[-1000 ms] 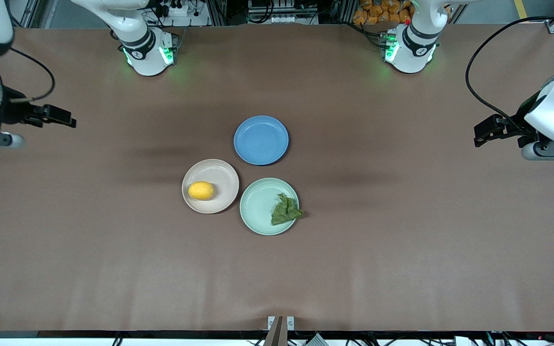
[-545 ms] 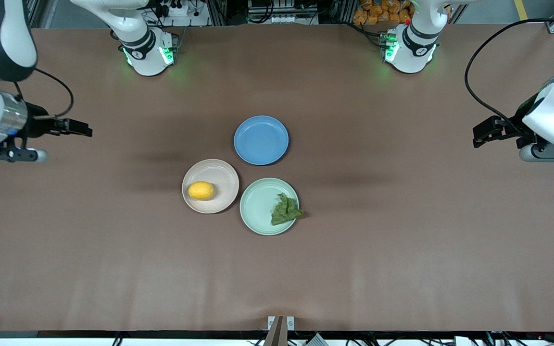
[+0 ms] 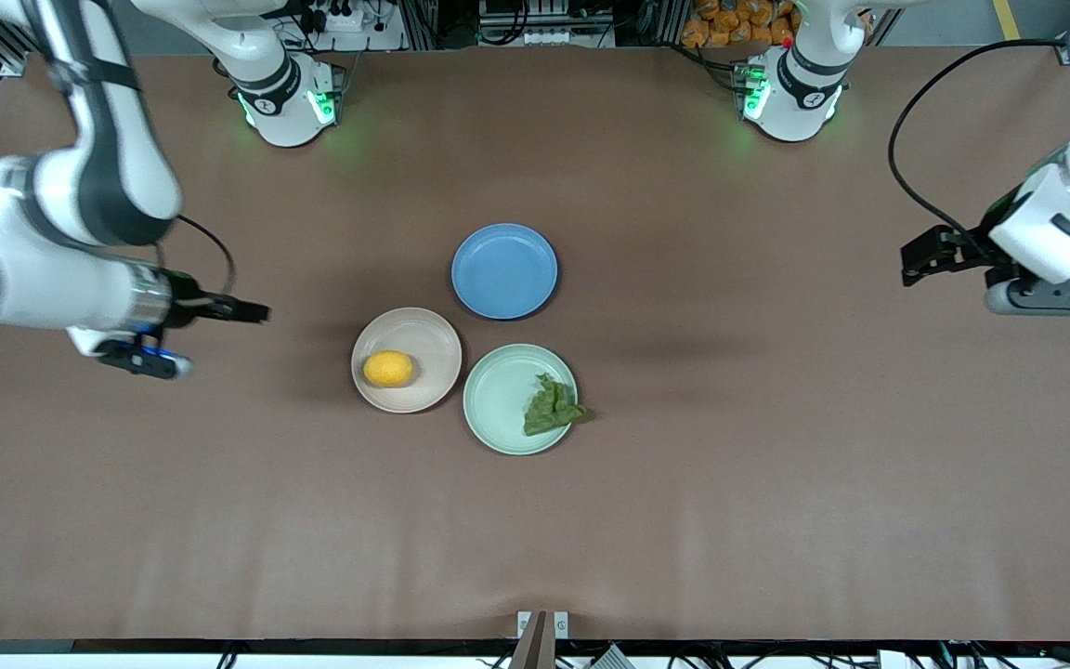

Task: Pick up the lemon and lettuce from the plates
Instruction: 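Reach the right gripper to the lemon while the left gripper reaches the lettuce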

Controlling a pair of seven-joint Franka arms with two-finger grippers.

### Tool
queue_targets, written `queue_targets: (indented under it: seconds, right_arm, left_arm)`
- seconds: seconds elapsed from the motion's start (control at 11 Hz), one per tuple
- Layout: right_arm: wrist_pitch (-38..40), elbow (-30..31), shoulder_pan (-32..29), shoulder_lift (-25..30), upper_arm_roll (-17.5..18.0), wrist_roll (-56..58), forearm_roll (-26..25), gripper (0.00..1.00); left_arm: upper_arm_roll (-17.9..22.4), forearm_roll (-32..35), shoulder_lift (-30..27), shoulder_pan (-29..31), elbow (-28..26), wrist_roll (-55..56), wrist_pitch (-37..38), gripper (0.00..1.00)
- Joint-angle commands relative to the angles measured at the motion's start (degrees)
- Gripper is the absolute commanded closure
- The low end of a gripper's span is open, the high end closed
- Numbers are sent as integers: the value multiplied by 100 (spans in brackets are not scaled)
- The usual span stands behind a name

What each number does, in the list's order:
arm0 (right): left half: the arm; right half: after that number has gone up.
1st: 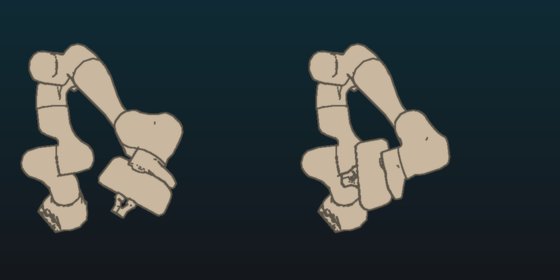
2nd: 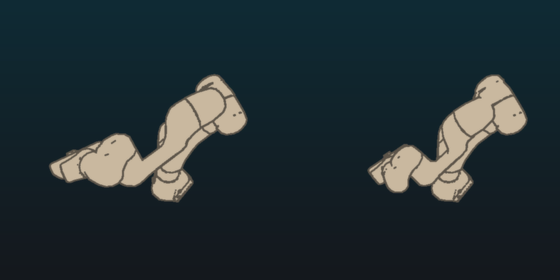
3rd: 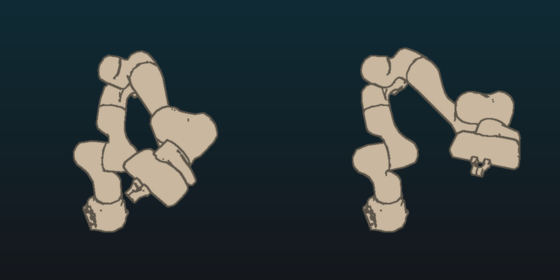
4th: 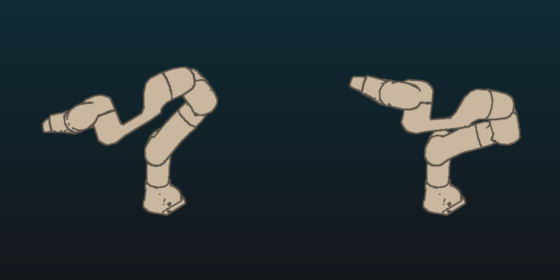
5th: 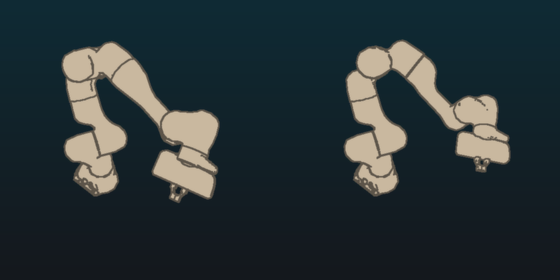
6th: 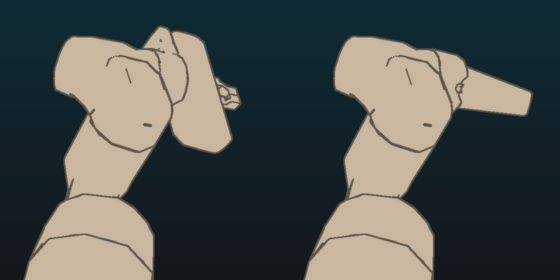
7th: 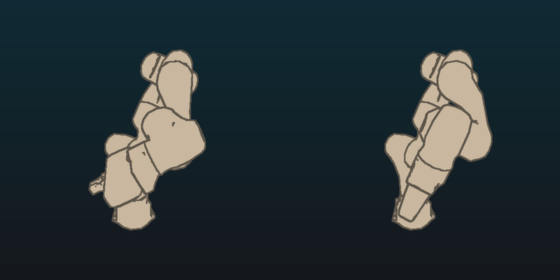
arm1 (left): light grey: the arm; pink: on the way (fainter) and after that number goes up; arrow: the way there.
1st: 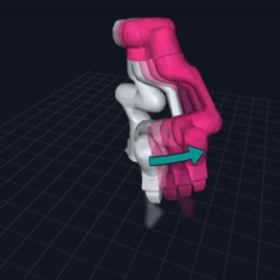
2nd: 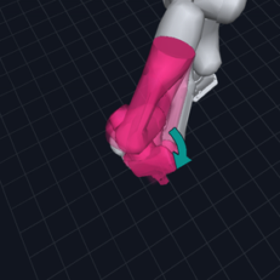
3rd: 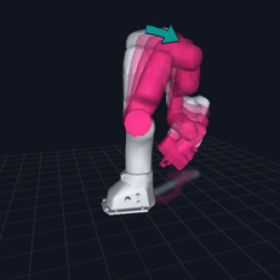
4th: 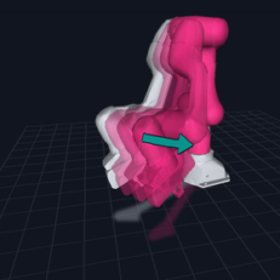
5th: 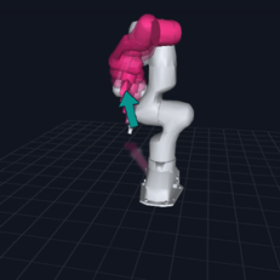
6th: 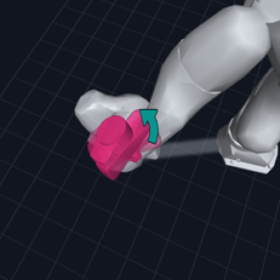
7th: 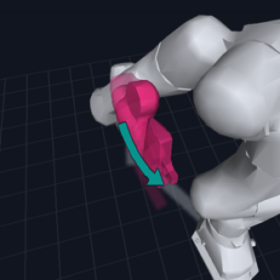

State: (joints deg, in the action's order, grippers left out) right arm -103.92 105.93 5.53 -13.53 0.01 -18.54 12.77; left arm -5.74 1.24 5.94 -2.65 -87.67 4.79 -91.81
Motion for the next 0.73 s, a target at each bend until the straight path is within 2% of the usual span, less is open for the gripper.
queue_targets:
  seconds: [0.0,0.36,0.64]
  right_arm:
    - [-260,-537,465,-719,-27,-1195,-274,0]
    - [-304,-1056,721,-1387,-27,-2118,-407,0]
    - [-717,-1066,905,-1529,-18,-2075,-574,0]
  left_arm:
    - [-15,-1,398,-306,66,312,-38,0]
    - [-120,-492,925,-551,31,435,-556,0]
    - [-112,-766,1487,-1043,31,1092,-1047,0]
